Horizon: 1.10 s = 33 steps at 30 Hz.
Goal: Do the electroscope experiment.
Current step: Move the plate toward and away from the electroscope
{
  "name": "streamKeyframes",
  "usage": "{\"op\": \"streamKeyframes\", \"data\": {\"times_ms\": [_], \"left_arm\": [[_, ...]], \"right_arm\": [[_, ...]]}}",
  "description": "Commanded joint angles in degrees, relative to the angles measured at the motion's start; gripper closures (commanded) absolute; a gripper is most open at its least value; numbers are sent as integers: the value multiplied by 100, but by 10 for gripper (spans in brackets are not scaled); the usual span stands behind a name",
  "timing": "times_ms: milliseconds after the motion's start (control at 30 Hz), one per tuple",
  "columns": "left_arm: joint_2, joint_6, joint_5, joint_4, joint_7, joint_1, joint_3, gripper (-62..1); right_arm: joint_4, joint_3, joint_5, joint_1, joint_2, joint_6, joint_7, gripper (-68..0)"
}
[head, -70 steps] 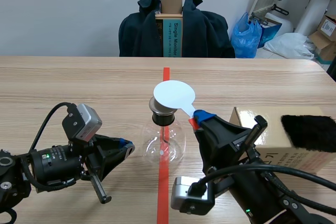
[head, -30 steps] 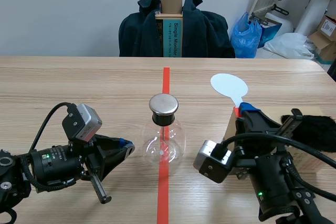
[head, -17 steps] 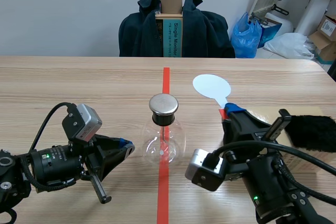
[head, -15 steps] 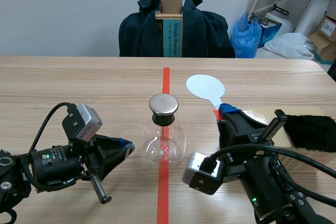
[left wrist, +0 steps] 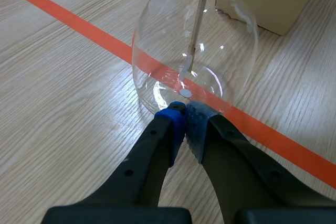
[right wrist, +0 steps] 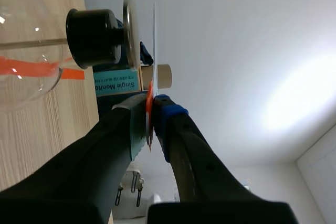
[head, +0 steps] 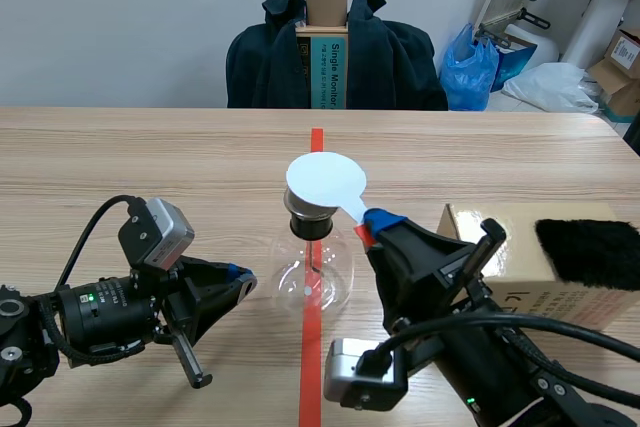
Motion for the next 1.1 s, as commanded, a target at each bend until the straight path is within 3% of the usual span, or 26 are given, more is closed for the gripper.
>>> {"op": "streamKeyframes", "data": {"times_ms": [0, 700, 833, 1067], "left_arm": [[11, -11, -37, 136, -116, -15, -22, -30], [11, -11, -37, 136, -116, -15, -22, -30], [11, -11, -37, 136, -116, -15, -22, -30], [11, -11, -37, 136, -116, -15, -22, -30]], "right_arm": [[101, 11, 42, 68, 28, -66, 61, -8], [101, 11, 42, 66, 28, -66, 151, -8], [101, 11, 44, 66, 28, -63, -197, -8], [101, 11, 46, 66, 28, -63, -1259, -8]]}}
